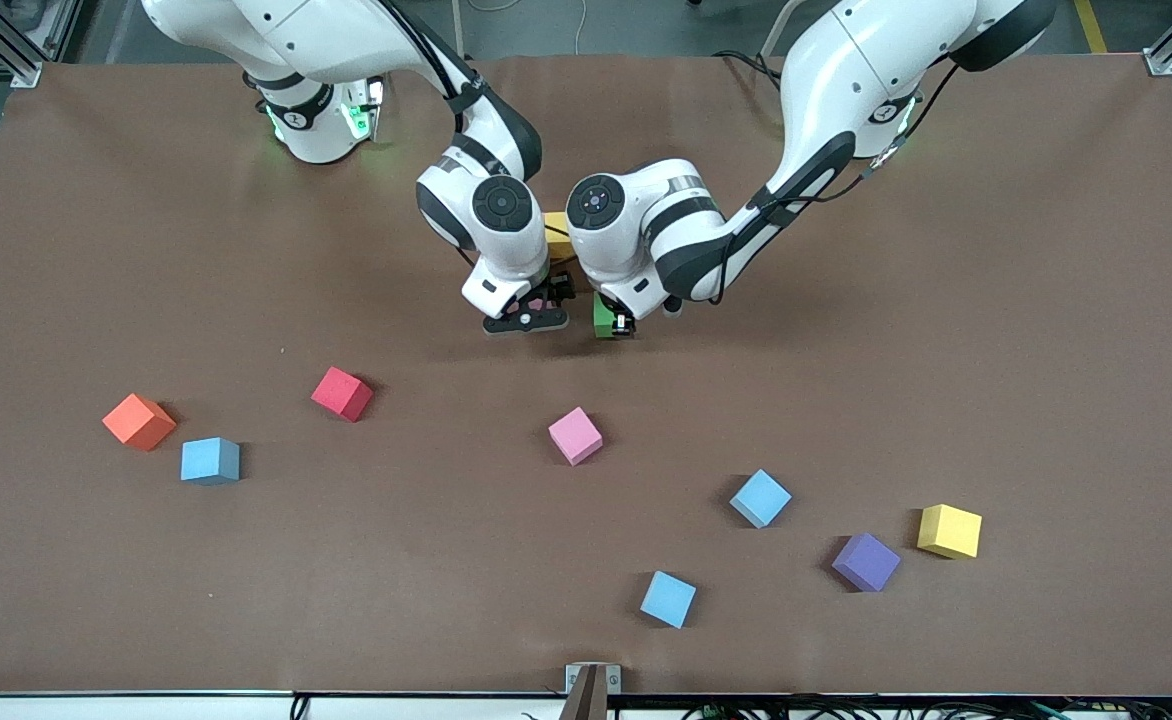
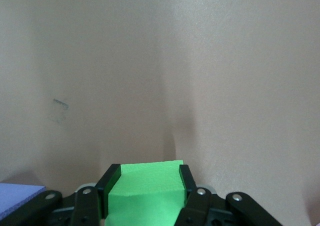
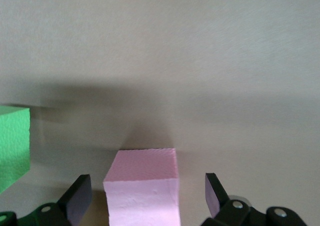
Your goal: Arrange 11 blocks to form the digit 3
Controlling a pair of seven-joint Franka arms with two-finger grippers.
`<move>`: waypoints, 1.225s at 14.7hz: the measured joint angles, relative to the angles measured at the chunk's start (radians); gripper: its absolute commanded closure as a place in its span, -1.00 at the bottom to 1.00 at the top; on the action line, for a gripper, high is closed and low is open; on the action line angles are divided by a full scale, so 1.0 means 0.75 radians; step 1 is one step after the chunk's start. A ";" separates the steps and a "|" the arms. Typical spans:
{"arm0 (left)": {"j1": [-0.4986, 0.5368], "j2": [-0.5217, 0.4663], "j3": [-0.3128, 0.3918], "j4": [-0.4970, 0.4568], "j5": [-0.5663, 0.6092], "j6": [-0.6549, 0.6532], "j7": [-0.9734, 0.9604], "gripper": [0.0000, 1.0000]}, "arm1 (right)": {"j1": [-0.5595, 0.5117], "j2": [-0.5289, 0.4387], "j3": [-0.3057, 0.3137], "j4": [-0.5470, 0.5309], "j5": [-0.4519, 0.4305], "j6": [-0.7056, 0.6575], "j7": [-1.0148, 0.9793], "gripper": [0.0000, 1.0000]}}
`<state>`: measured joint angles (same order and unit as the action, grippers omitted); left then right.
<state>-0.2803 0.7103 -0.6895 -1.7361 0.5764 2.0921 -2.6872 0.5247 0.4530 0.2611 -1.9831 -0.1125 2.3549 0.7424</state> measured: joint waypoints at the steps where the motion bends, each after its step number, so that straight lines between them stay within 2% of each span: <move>1: 0.000 0.000 0.000 0.000 0.000 0.000 0.000 0.98 | -0.014 -0.019 -0.001 0.007 0.000 -0.041 0.000 -1.00; 5: -0.001 0.000 0.000 -0.005 0.000 0.000 0.000 0.98 | -0.104 -0.108 -0.005 0.066 0.000 -0.235 0.000 -1.00; 8: -0.002 0.000 0.000 -0.007 0.000 0.000 0.000 0.98 | -0.255 -0.170 -0.016 0.137 -0.001 -0.348 -0.001 -1.00; 14: -0.024 0.000 -0.002 -0.006 0.000 0.036 -0.052 0.98 | -0.739 -0.141 -0.043 0.261 -0.003 -0.270 -0.200 -1.00; 16: -0.048 0.000 -0.002 -0.003 0.000 0.066 -0.071 0.98 | -0.829 -0.094 -0.044 0.261 0.001 -0.249 -0.194 -1.00; 18: -0.073 0.000 -0.001 -0.001 0.000 0.105 -0.086 0.98 | -0.860 -0.054 -0.043 0.260 0.002 -0.247 -0.150 -1.00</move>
<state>-0.3351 0.7103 -0.6906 -1.7369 0.5764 2.1711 -2.7514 -0.1204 0.4126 0.2286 -1.7881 -0.1108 2.1695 0.6297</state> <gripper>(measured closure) 0.824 0.000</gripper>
